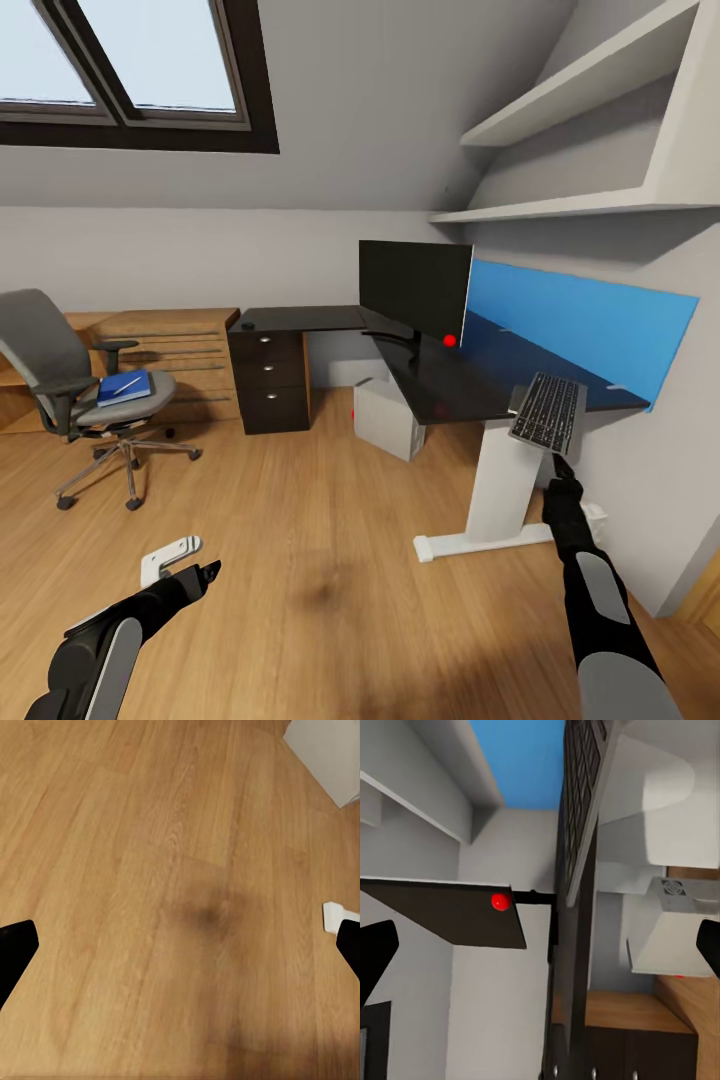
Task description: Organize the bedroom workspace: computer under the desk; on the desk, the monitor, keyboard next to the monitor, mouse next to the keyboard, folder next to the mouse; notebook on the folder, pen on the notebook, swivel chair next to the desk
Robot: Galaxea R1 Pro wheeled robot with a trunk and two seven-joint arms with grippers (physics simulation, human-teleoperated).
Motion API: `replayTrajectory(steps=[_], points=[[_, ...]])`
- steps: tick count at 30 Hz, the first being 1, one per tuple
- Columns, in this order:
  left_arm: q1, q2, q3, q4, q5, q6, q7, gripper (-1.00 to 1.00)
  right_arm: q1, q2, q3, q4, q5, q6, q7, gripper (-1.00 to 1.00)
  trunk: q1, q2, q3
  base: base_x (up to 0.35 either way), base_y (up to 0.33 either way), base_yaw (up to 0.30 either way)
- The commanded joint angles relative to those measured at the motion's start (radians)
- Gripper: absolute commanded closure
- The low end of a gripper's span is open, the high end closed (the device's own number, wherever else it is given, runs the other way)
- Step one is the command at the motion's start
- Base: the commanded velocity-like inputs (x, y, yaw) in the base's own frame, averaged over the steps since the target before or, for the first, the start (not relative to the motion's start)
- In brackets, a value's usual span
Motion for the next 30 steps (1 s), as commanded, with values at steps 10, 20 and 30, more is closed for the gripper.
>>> replayTrajectory(steps=[10, 20, 30], points=[[-0.001, -0.001, 0.001, -0.001, 0.011, 0.004, 0.008, -1.0, -0.001, 0.004, -0.009, -0.008, -0.017, -0.032, 0.004, -1.0, 0.0, 0.0, -0.001, 0.0, 0.0, 0.0], [-0.001, -0.001, 0.001, -0.001, 0.011, 0.005, 0.007, -1.0, -0.001, 0.008, -0.008, -0.009, -0.019, -0.094, 0.005, -1.0, 0.0, 0.0, -0.001, 0.0, 0.0, 0.0], [-0.001, -0.001, 0.001, -0.001, 0.011, 0.005, 0.007, -1.0, -0.001, 0.004, -0.008, -0.008, -0.012, -0.103, 0.02, -1.0, 0.0, 0.0, -0.001, 0.0, 0.0, 0.0]])
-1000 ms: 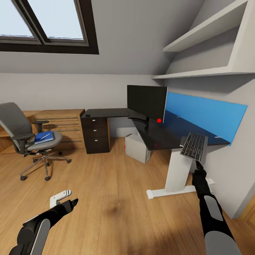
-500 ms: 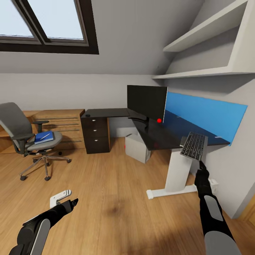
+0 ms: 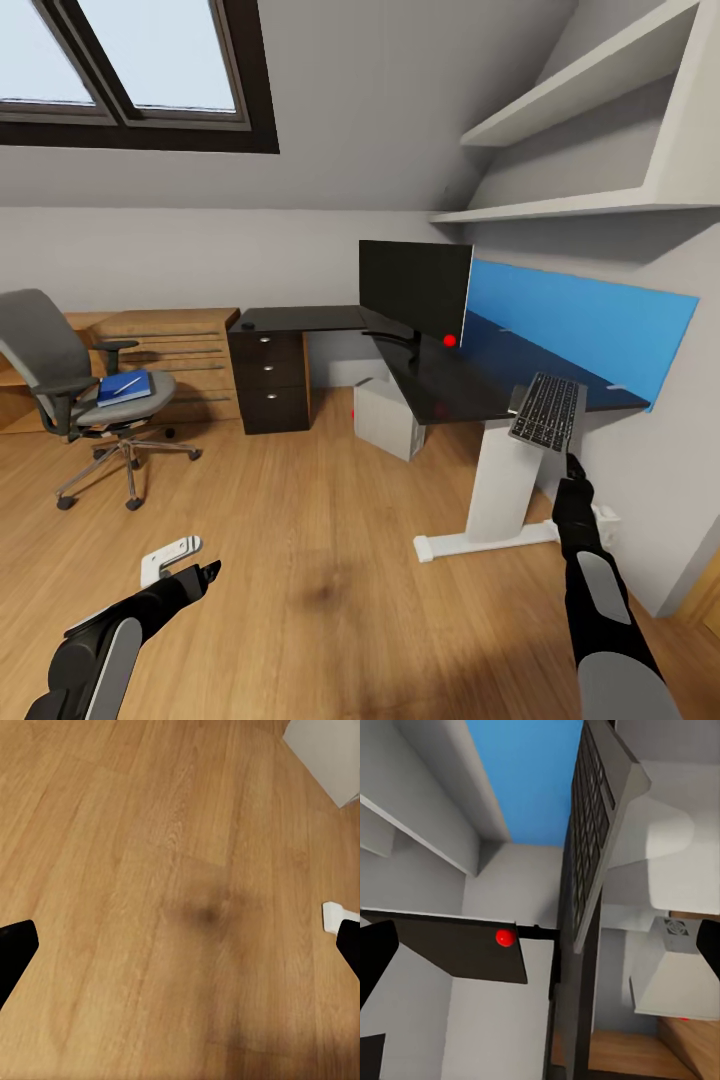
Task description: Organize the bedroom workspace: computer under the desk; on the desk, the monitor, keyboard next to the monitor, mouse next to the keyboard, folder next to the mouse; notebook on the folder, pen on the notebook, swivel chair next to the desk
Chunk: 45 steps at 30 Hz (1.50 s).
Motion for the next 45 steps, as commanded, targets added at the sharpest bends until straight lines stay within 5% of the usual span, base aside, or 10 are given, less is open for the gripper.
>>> replayTrajectory(steps=[1, 11, 26, 45], points=[[-0.001, -0.001, 0.001, -0.001, 0.011, 0.005, 0.008, -1.0, -0.001, 0.0, -0.002, 0.001, -0.01, 0.003, 0.005, -1.0, 0.0, 0.0, -0.001, 0.0, 0.0, 0.0], [-0.001, 0.0, 0.001, -0.009, 0.015, 0.006, 0.006, -1.0, -0.001, -0.004, -0.002, 0.006, -0.01, 0.003, 0.0, -1.0, 0.0, 0.0, -0.001, 0.0, 0.0, 0.0], [-0.001, -0.002, 0.0, -0.018, 0.015, 0.005, 0.007, -1.0, -0.001, -0.004, -0.002, 0.007, -0.01, 0.004, 0.0, -1.0, 0.057, -0.105, -0.048, 0.0, 0.0, 0.0], [-0.001, 0.001, 0.005, -0.015, 0.016, 0.006, 0.007, -1.0, -0.001, -0.004, -0.002, 0.008, -0.009, 0.004, -0.006, -1.0, 0.057, -0.105, -0.048, 0.069, 0.004, 0.0]])
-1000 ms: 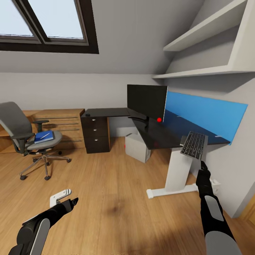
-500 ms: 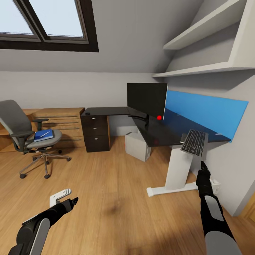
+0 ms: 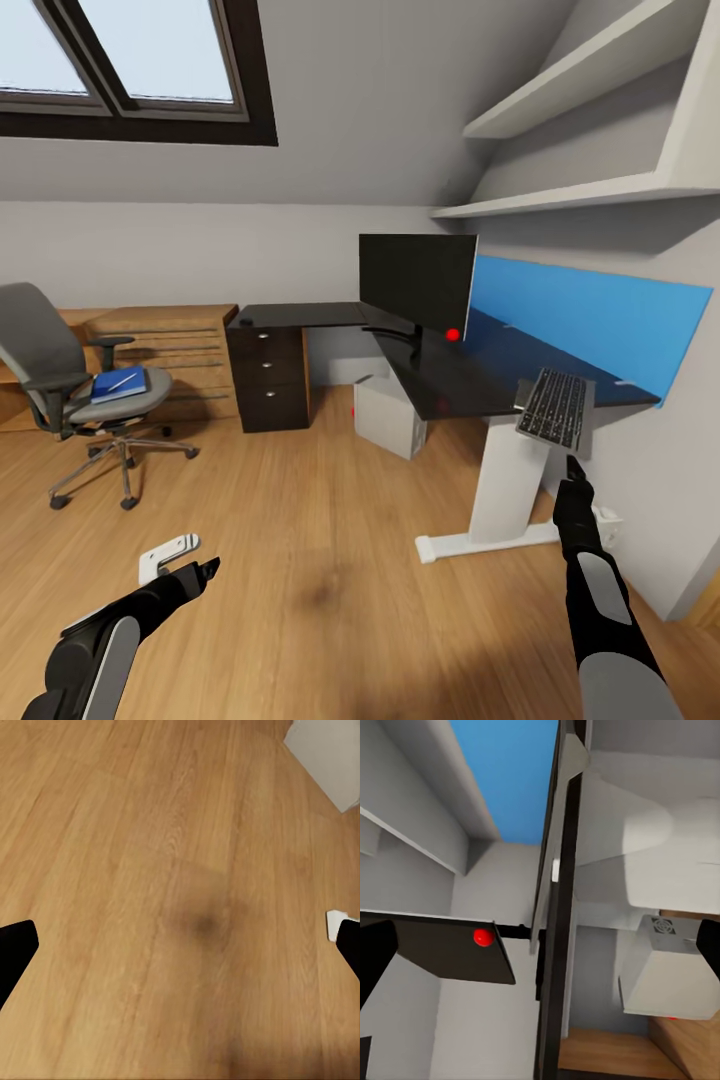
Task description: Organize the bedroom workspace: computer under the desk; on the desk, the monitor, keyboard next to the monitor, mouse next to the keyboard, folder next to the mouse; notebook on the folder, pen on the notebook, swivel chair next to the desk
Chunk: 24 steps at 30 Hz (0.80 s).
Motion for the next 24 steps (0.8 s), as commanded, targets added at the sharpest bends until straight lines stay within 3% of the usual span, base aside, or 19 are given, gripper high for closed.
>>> replayTrajectory(steps=[1, 24], points=[[-0.001, -0.001, 0.001, -0.001, 0.011, 0.005, 0.008, -1.0, -0.001, 0.001, -0.002, 0.001, -0.01, 0.003, 0.004, -1.0, 0.0, 0.0, -0.001, 0.085, 0.009, 0.0], [-0.001, -0.001, 0.0, 0.005, 0.006, 0.003, 0.009, -1.0, -0.001, 0.001, -0.002, 0.002, -0.011, 0.002, 0.002, -1.0, 0.0, 0.0, -0.001, 0.11, 0.023, 0.0]])
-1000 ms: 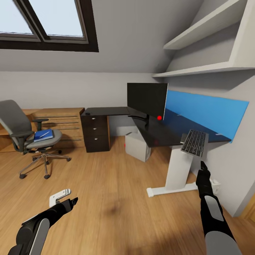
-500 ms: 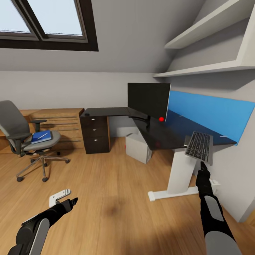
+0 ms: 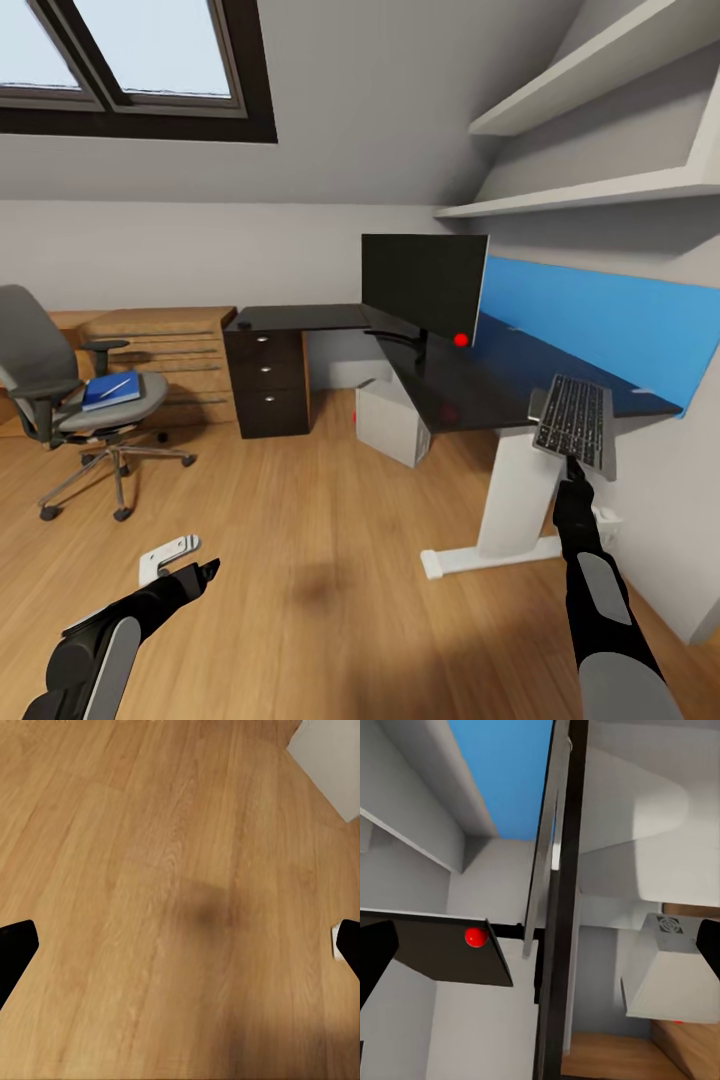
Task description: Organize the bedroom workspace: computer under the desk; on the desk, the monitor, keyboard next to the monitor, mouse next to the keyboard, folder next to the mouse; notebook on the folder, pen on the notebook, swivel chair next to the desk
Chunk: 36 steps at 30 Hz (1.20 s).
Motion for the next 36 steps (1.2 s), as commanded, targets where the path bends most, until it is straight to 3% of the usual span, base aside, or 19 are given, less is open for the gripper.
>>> replayTrajectory(steps=[1, 10, 15, 36], points=[[-0.001, -0.001, 0.001, -0.001, 0.011, 0.005, 0.008, -1.0, -0.001, 0.001, -0.002, 0.0, -0.01, 0.003, 0.005, -1.0, 0.0, 0.0, -0.001, 0.13, 0.001, 0.0], [-0.001, -0.001, 0.001, 0.001, 0.011, 0.006, 0.008, -1.0, -0.001, 0.001, -0.002, -0.001, -0.01, 0.003, 0.005, -1.0, 0.0, 0.0, -0.001, 0.047, 0.0, 0.0], [-0.001, -0.001, 0.001, 0.001, 0.011, 0.006, 0.008, -1.0, -0.001, 0.0, -0.003, -0.001, -0.01, 0.003, 0.005, -1.0, -0.019, 0.035, 0.015, 0.005, 0.0, 0.0], [-0.001, -0.001, 0.001, 0.001, 0.011, 0.006, 0.008, -1.0, -0.001, -0.014, -0.004, -0.001, -0.015, -0.009, -0.001, -1.0, -0.019, 0.035, 0.015, 0.0, 0.0, 0.0]])
